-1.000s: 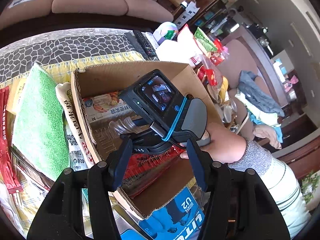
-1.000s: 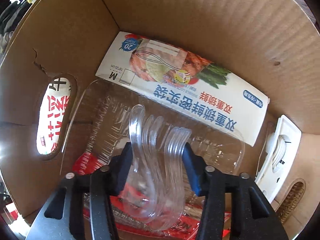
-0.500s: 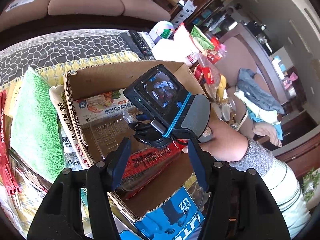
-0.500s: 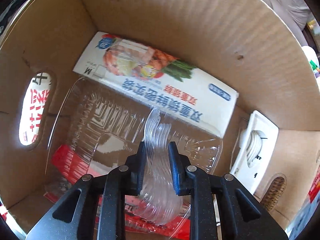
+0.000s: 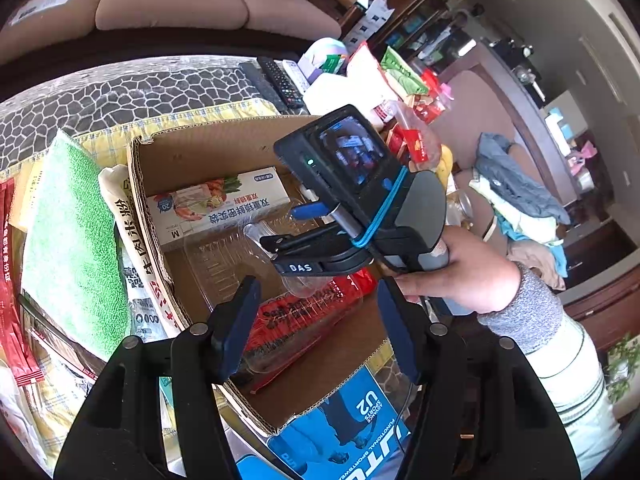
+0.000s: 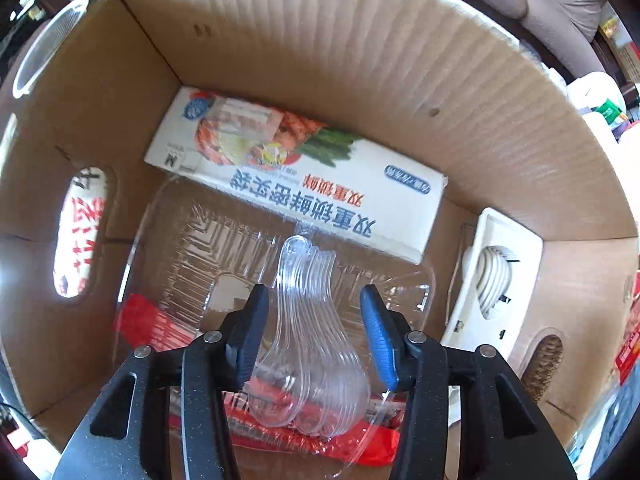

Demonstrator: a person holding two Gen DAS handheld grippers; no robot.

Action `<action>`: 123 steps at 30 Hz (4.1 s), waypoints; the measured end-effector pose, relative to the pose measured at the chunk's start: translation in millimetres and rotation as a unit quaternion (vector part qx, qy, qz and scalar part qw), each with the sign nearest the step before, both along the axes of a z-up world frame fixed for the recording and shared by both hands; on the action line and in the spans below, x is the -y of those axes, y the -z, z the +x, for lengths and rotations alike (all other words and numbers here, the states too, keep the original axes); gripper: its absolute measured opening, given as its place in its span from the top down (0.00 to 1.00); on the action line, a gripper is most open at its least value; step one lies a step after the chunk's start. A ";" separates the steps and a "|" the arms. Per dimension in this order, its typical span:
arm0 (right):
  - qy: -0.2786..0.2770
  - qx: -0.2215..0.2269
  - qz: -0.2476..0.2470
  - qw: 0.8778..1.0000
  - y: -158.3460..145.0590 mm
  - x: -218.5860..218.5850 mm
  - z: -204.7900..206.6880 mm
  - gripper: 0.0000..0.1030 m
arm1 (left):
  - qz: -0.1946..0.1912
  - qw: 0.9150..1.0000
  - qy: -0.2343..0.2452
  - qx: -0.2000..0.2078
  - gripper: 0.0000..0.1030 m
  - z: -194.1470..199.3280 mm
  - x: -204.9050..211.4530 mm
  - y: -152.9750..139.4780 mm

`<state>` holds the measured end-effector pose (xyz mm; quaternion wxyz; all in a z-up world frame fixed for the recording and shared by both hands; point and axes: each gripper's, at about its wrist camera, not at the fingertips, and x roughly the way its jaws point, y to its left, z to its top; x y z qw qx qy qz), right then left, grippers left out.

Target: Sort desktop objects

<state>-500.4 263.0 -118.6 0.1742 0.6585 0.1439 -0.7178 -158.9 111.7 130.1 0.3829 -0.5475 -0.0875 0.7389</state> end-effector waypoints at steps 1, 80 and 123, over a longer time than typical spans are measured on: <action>0.005 -0.006 -0.004 1.000 -6.2 -4.1 0.0 0.45 | -0.001 1.000 -0.001 -0.001 0.44 0.9 1.1 -1.3; -0.035 -0.108 -0.236 0.965 -66.7 255.4 169.5 0.01 | -0.113 0.976 -0.166 -0.080 0.00 107.8 308.9 122.0; 0.049 -0.090 -0.165 0.981 20.1 376.6 47.3 0.13 | -0.026 0.973 -0.225 -0.049 0.25 88.7 343.2 140.1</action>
